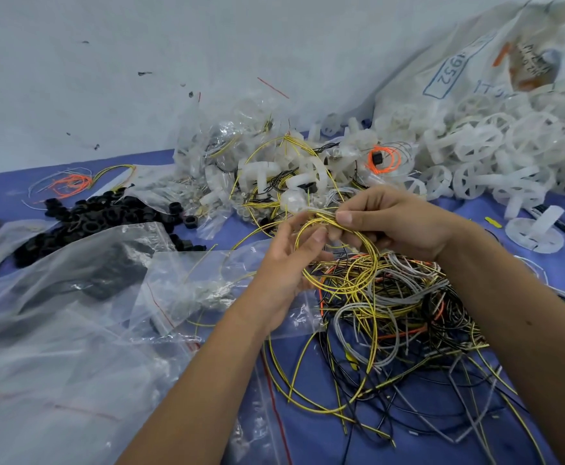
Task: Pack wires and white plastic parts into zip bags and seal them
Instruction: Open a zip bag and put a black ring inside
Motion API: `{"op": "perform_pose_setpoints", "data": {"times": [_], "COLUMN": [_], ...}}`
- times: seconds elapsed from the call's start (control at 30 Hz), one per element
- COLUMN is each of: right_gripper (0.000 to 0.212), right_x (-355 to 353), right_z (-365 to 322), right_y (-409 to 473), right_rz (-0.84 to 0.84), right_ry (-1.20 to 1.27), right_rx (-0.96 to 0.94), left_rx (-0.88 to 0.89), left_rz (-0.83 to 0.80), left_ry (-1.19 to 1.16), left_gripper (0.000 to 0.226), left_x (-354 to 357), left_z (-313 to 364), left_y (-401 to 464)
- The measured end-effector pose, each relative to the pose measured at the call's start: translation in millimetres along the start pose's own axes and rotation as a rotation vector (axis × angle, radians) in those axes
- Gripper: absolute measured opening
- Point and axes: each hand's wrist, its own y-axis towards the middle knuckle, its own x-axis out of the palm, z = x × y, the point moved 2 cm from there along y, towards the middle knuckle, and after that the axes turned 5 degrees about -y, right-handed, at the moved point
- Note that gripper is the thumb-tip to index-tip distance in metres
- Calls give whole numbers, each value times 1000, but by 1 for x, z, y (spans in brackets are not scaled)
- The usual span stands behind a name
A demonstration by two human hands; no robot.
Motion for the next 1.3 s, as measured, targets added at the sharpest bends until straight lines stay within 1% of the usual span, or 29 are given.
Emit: {"op": "perform_pose_setpoints", "data": {"times": [0.03,0.1,0.13,0.2,0.3,0.37,0.43,0.5,0.53,0.57,0.6,0.63,0.67,0.7,0.73,0.77,0.8,0.87,0.9,0.93,0.97,1.0,1.03,1.07,1.1,1.13,1.2,1.23,1.3], "right_gripper": [25,26,27,29,32,30,30,25,21,21,30,37,38,34,28,24,24,36,41,43,43,41,36,34,36,42,62,71,82], "right_x": [1,2,1,-2,-9,-13,-20,-29,-33,-35,-35,-32,-25,-15,-4,6,18,41,51,58,64,70,73,75,77,79,84,87,90], "right_z": [0,0,1,2,4,7,8,7,6,3,0,-5,-13,-23,-33,-39,-43,-42,-39,-35,-31,-29,-27,-25,-20,-14,-1,4,7], "right_y": [0,0,0,-1,0,1,0,-4,-7,-10,-12,-14,-14,-14,-10,-6,1,17,22,26,26,24,18,13,8,5,3,3,5], "right_rz": [-10,5,32,103,245,423,685,910,978,1030,1081,1129,1184,1223,1213,1133,996,677,574,547,594,726,912,1086,1185,1180,988,907,839], "right_ry": [-11,-18,-19,-69,-216,-227,-231,-369,-445,-523,-610,-709,-808,-886,-931,-950,-964,-1054,-1103,-1118,-1089,-1012,-914,-828,-760,-735,-725,-688,-596], "right_rx": [6,16,30,71,149,184,234,309,348,384,401,376,299,176,44,-52,-80,30,102,133,127,90,55,54,113,219,441,509,564], "left_rx": [-10,-2,8,22,-4,-46,-79,-95,-102,-106,-104,-96,-81,-61,-34,-3,31,97,123,143,150,142,120,92,63,38,-1,-15,-42], "left_rz": [-26,-46,-24,67,158,211,265,308,318,320,317,310,299,284,268,252,243,238,235,236,255,290,333,373,405,432,483,502,529], "left_ry": [16,86,128,200,170,132,102,60,34,14,9,16,45,100,171,244,299,334,318,287,254,226,203,173,134,87,19,2,-18], "left_gripper": [52,21,17,34,40,40,40,39,39,39,39,39,39,39,40,42,44,50,51,50,48,45,42,41,40,40,40,40,39], "left_x": [0,1,2,1,-4,-7,-11,-14,-14,-15,-16,-17,-17,-18,-19,-20,-22,-28,-32,-36,-40,-44,-47,-50,-52,-52,-51,-49,-43], "left_z": [0,0,0,-1,-1,0,1,3,3,4,5,6,7,9,11,15,19,29,33,37,39,41,40,39,36,33,28,25,20], "left_y": [0,-1,-1,0,1,2,2,2,2,1,2,2,2,2,2,2,2,1,1,2,2,3,4,5,6,6,7,8,9]}}
